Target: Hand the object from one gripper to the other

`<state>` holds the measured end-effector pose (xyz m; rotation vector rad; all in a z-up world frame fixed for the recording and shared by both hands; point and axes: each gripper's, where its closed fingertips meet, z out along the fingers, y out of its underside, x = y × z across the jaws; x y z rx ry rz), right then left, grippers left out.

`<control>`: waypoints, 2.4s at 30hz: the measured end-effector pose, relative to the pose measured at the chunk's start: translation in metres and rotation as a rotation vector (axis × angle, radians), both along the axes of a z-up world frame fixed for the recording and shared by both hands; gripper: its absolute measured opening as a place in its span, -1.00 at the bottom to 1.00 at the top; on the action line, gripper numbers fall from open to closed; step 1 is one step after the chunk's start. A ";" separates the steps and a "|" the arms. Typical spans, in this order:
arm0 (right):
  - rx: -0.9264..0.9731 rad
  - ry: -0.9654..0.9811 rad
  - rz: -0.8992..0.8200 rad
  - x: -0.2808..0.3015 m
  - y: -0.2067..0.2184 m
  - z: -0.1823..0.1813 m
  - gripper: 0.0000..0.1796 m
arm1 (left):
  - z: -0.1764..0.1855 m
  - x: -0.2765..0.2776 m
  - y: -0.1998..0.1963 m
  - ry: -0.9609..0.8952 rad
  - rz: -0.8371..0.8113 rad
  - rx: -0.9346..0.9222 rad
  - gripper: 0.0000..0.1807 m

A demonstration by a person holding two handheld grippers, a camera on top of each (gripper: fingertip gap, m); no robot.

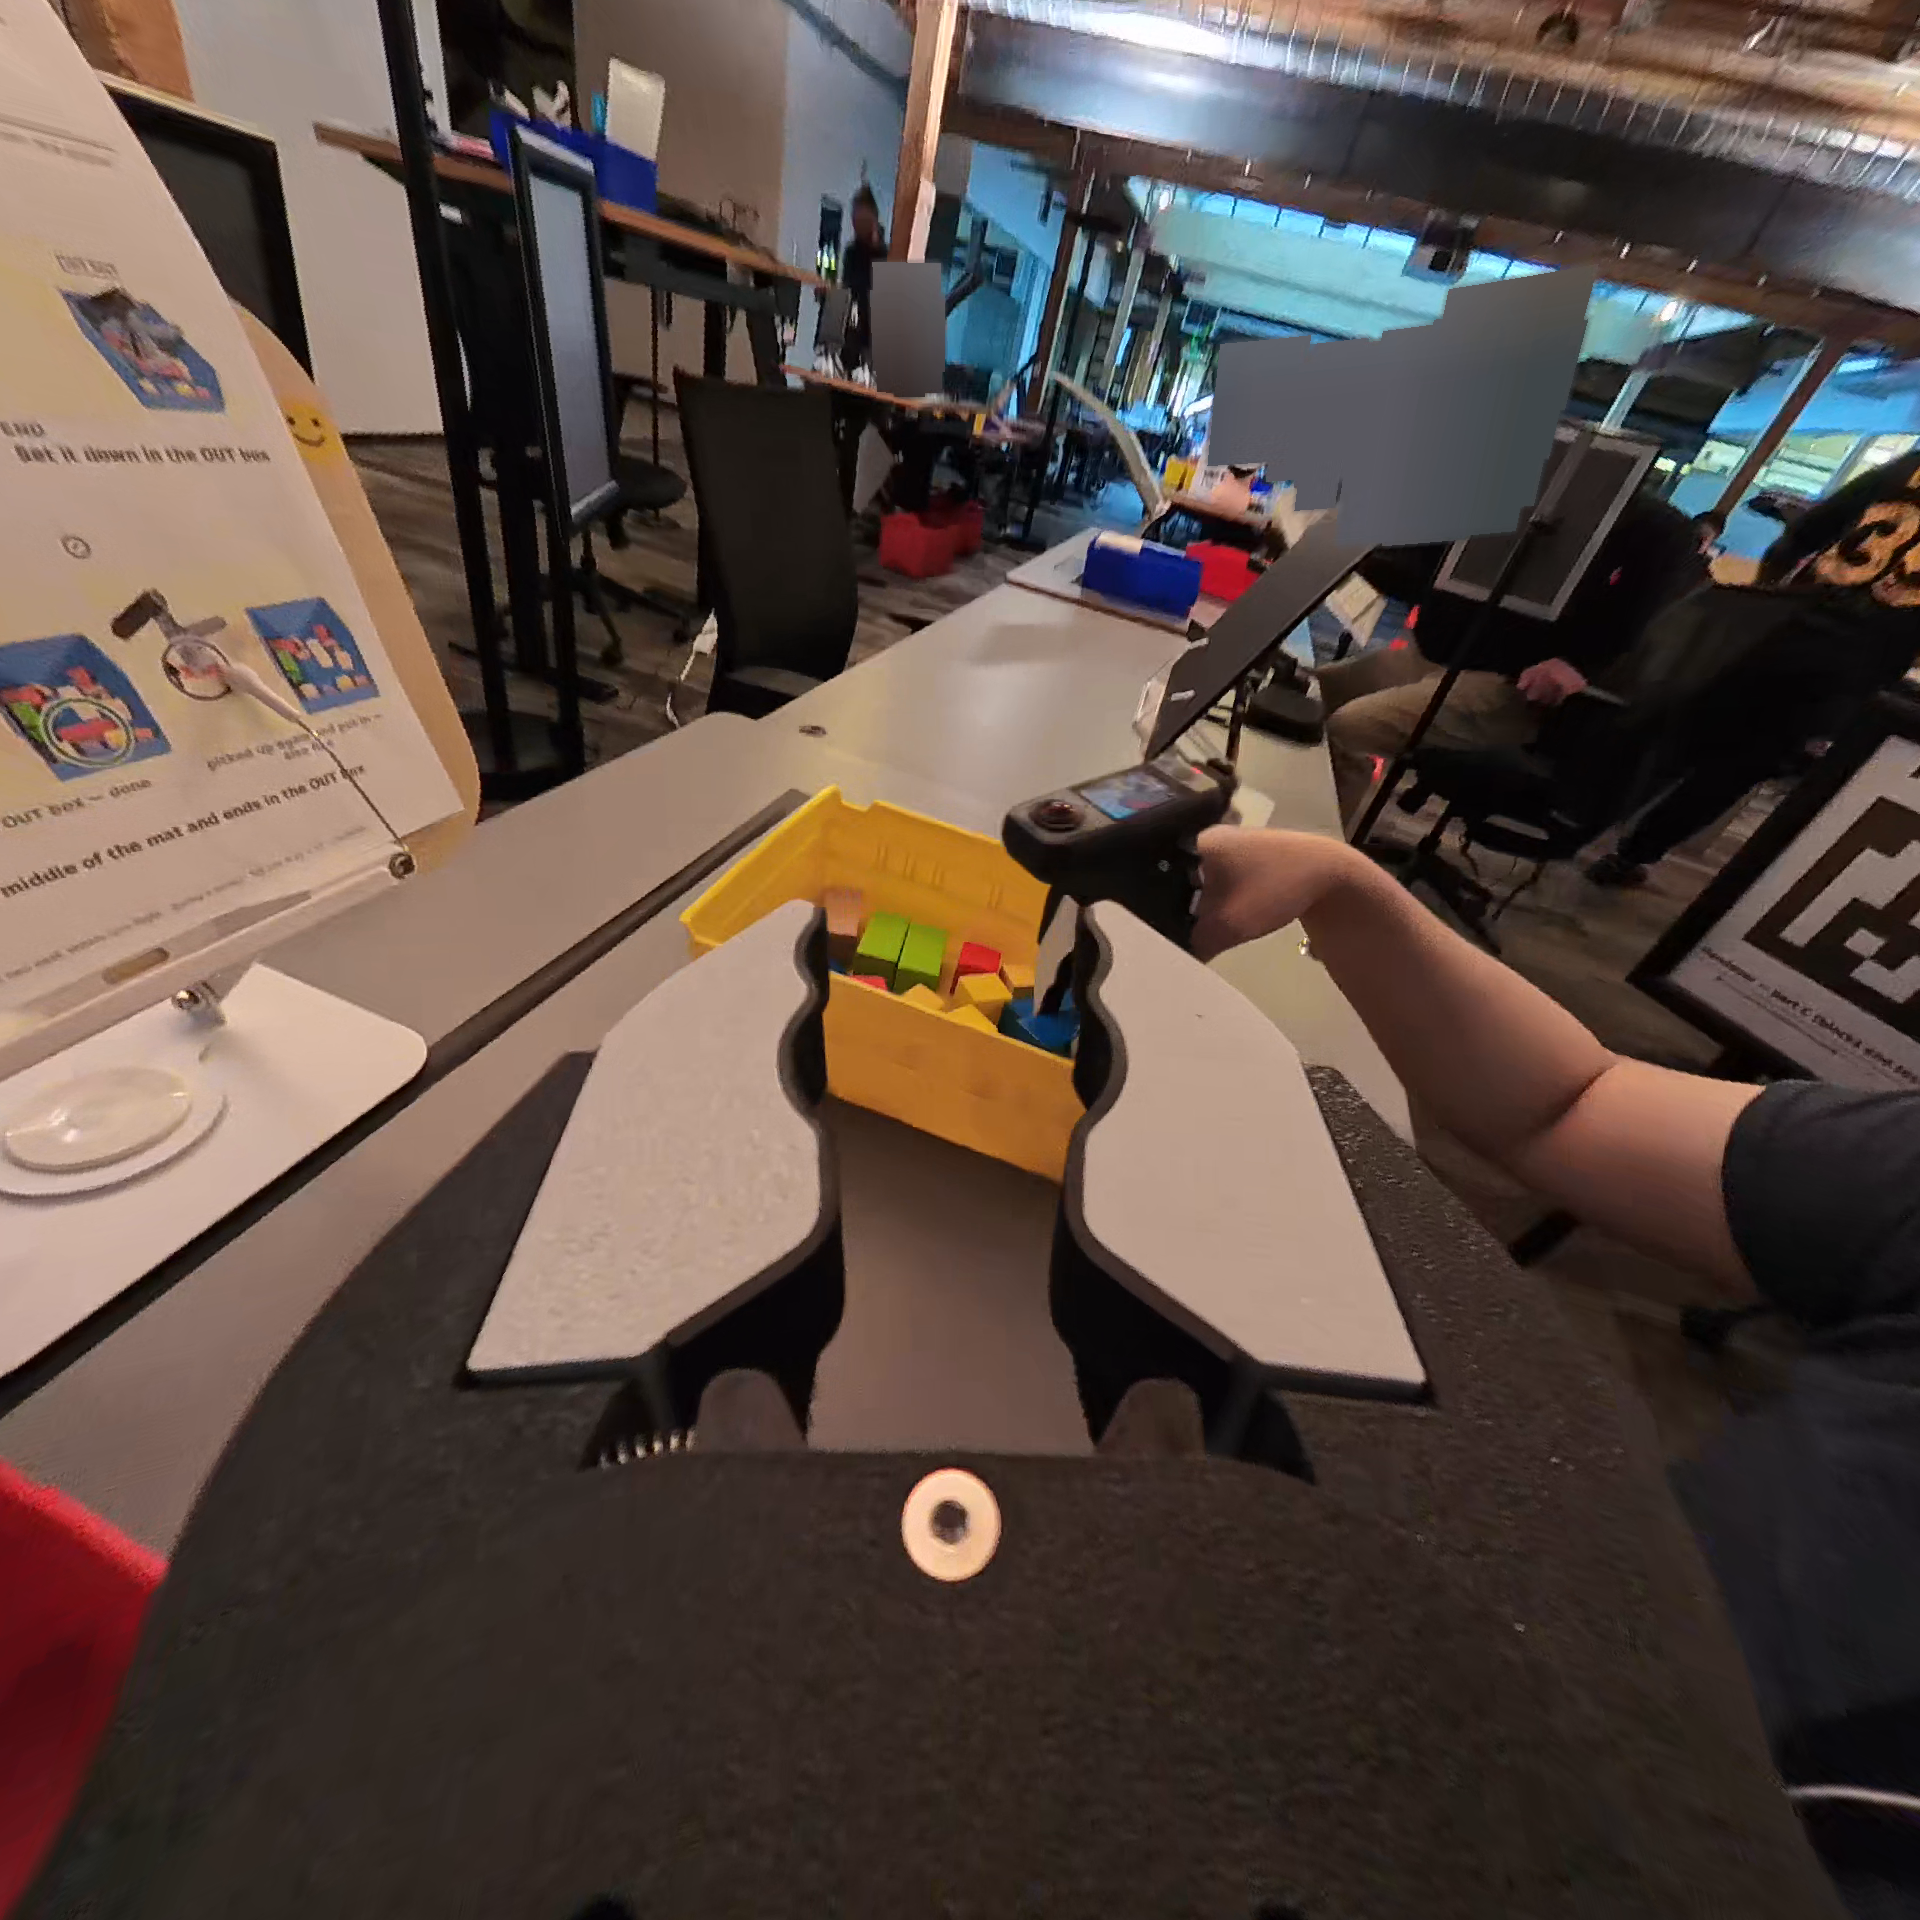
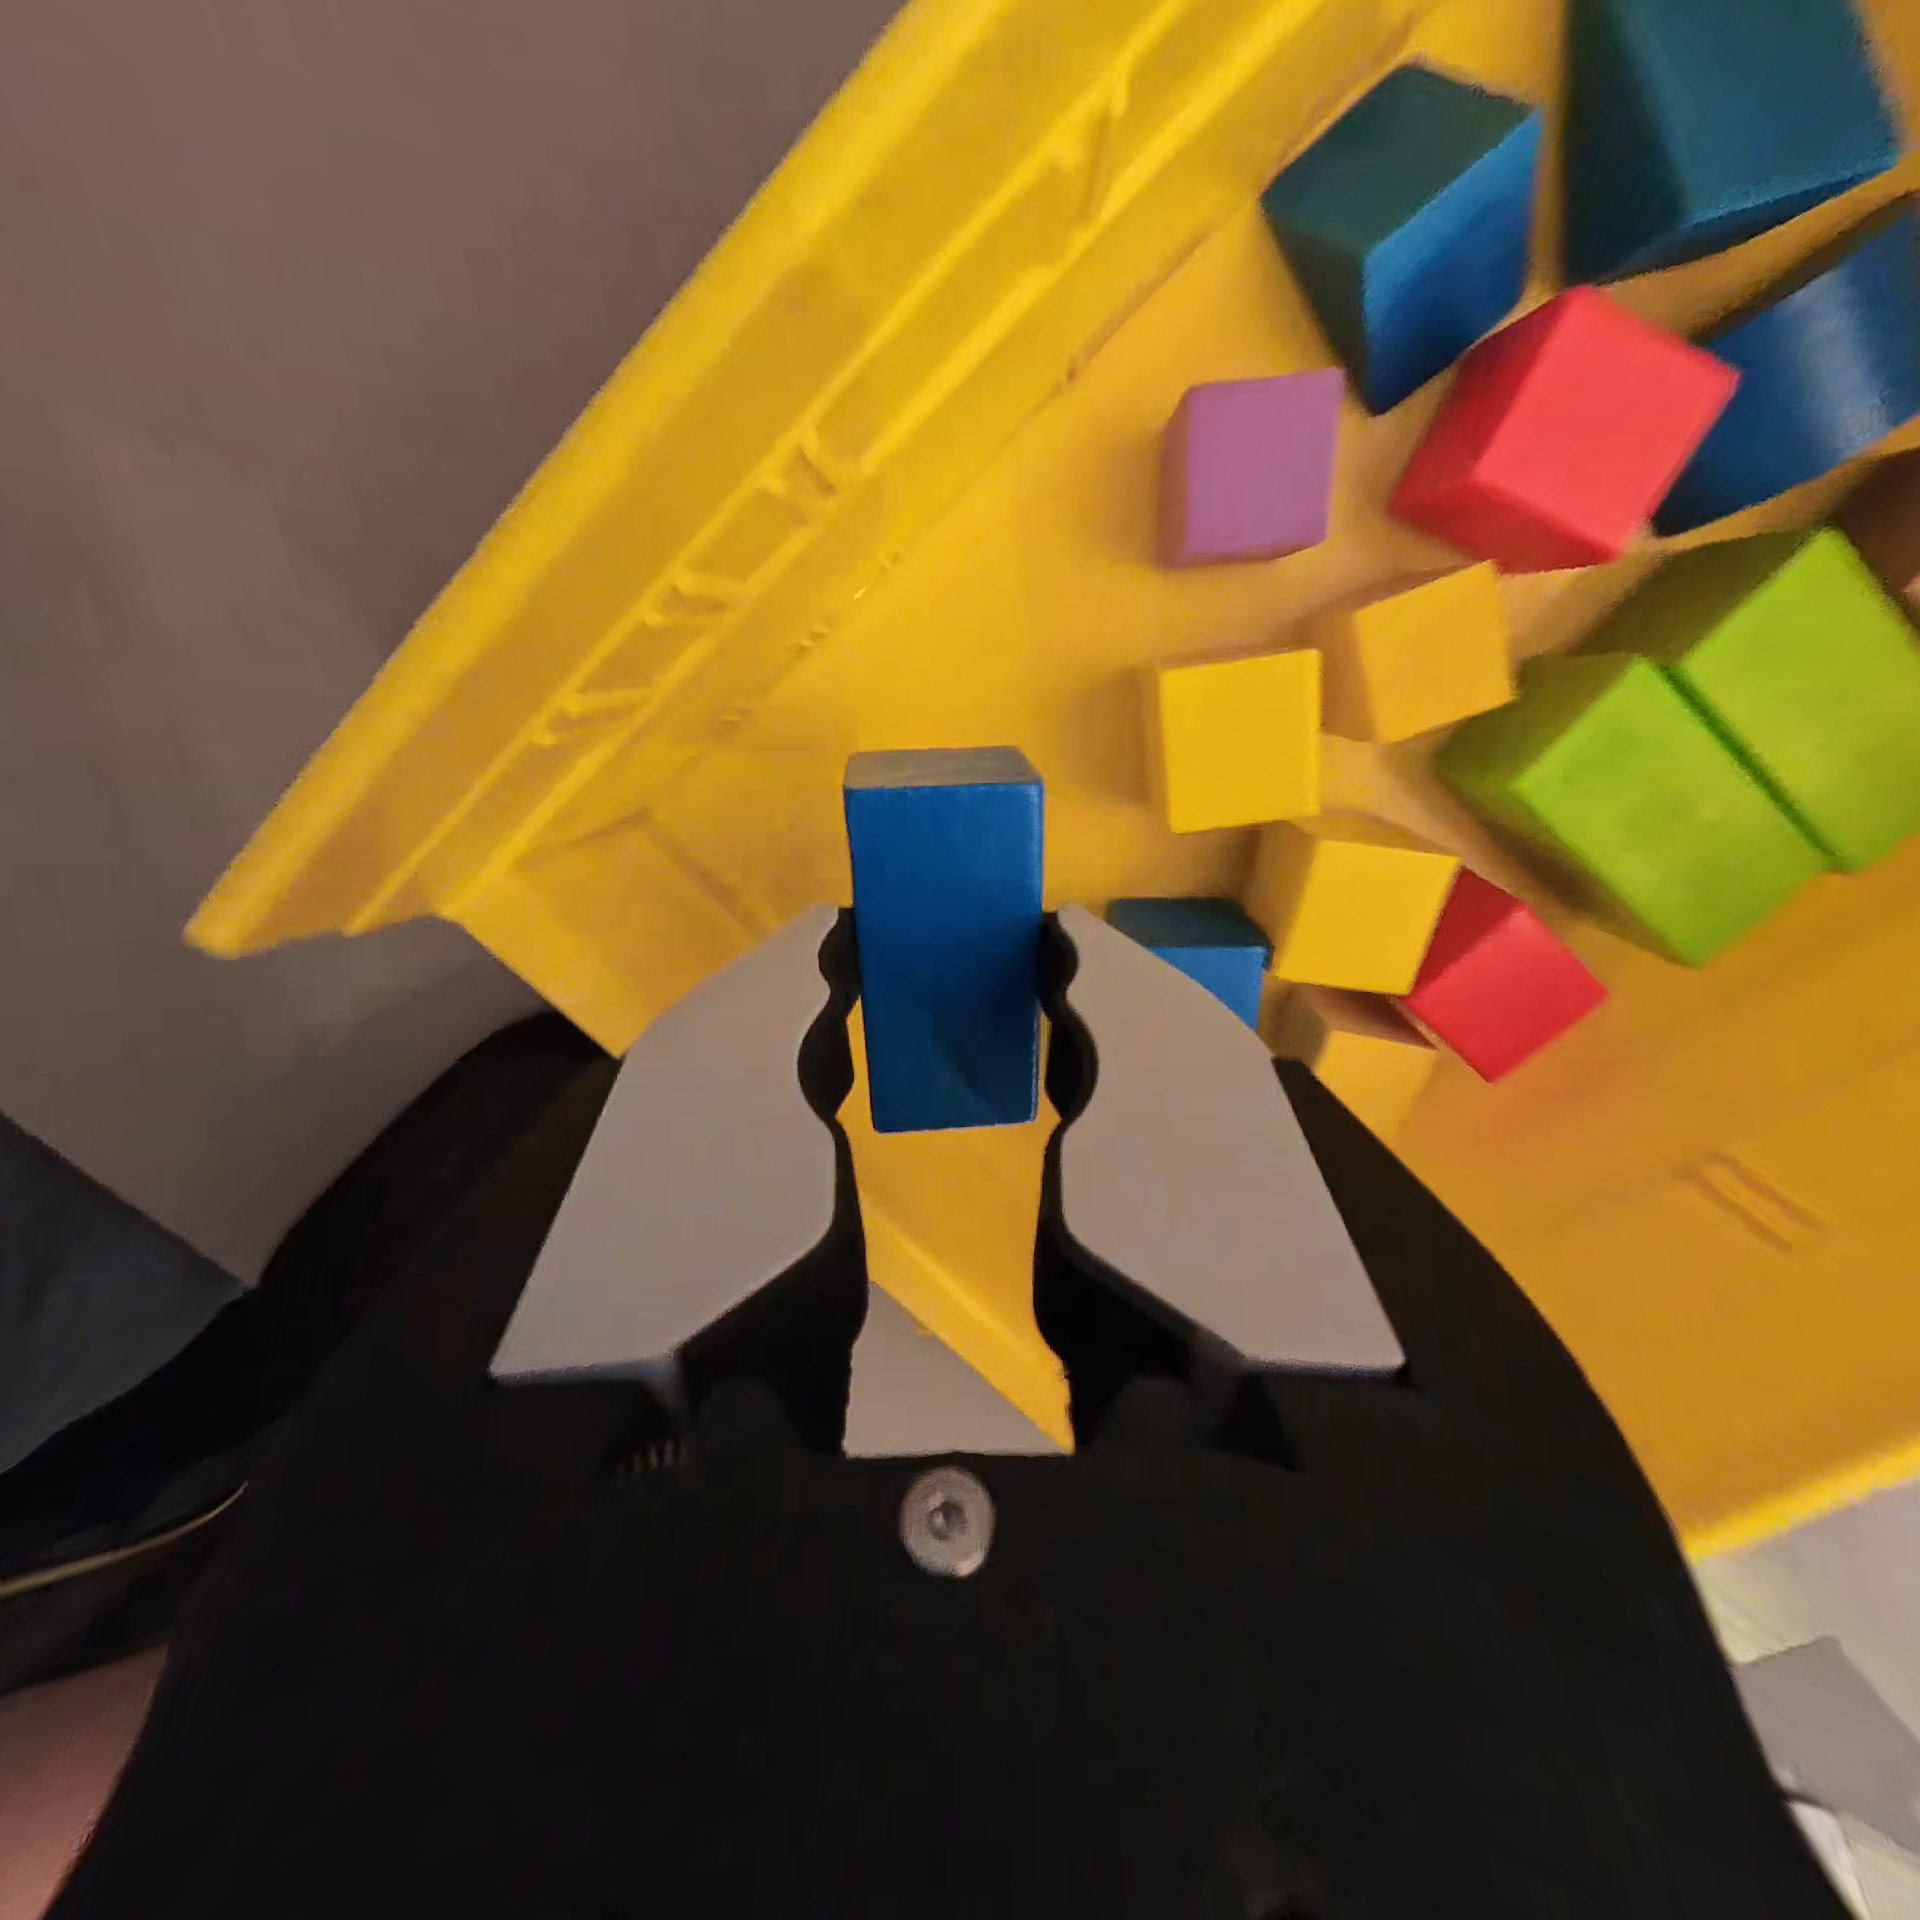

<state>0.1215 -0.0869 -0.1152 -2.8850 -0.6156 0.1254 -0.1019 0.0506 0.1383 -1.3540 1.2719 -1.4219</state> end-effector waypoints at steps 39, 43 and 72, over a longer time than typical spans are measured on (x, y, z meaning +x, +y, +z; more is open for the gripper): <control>0.317 0.003 -0.578 0.154 0.001 0.104 -0.39 | -0.127 -0.261 0.168 0.973 0.671 -0.134 -0.20; 0.187 0.018 -0.599 0.152 0.008 0.052 -0.46 | -0.162 -0.277 0.174 0.982 0.680 -0.281 -0.15; -0.087 -0.018 -0.661 0.148 -0.010 0.000 -0.95 | -0.249 -0.256 0.127 1.324 0.558 -0.277 -0.75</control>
